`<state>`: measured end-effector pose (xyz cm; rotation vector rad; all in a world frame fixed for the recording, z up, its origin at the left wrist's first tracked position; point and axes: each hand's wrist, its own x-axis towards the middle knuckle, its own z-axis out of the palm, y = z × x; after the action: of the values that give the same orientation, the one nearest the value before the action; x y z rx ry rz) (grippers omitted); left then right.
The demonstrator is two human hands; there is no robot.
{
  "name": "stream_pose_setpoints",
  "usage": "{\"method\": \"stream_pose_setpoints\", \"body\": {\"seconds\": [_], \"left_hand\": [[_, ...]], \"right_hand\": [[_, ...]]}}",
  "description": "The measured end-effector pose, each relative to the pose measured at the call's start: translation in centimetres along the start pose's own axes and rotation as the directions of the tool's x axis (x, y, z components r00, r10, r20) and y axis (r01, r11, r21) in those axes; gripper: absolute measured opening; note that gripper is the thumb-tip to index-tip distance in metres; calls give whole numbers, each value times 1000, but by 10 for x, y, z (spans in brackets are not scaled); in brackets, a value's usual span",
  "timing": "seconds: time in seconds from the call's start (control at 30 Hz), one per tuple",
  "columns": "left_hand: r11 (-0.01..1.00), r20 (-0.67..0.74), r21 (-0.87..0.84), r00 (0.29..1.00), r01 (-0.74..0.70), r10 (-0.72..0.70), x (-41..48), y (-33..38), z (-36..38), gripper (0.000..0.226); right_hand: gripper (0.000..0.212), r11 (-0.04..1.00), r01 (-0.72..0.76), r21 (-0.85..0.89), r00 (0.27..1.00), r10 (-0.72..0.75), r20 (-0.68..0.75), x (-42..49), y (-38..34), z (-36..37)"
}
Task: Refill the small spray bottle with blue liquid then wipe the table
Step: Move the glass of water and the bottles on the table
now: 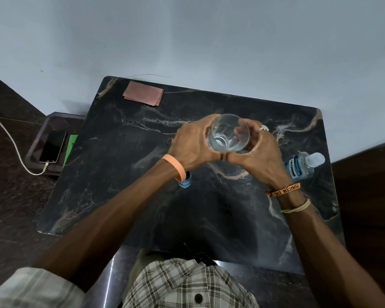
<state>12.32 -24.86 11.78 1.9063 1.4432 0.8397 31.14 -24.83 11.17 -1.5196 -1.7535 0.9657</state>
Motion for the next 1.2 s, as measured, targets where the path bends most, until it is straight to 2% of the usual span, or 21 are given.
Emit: {"method": "stream_pose_setpoints", "body": {"seconds": [0.17,0.33,0.53,0.8,0.93,1.1,1.2], "left_hand": [[999,82,44,996,21,-25,29,-16,8,81],[994,99,34,989,108,-111,68,-48,27,81],[982,126,-6,974,190,-188,119,-84,52,79],[979,131,-56,974,195,-186,199,-119,84,78],[978,137,-55,972,200,-191,235,-131,99,83],[978,139,-26,969,209,-203,259,-145,112,94],[974,159,-43,964,224,-214,263,-152,115,98]], "right_hand": [[97,994,-78,82,996,81,-41,17,20,9],[86,991,-126,52,990,129,-57,52,40,16],[87,985,-164,48,983,168,-77,102,70,24],[85,977,-211,-16,974,209,-88,180,105,18],[75,977,-206,-49,972,199,-121,212,118,13],[97,961,-260,-93,963,250,-106,239,135,12],[99,954,-284,-95,956,274,-100,245,142,15]]}}
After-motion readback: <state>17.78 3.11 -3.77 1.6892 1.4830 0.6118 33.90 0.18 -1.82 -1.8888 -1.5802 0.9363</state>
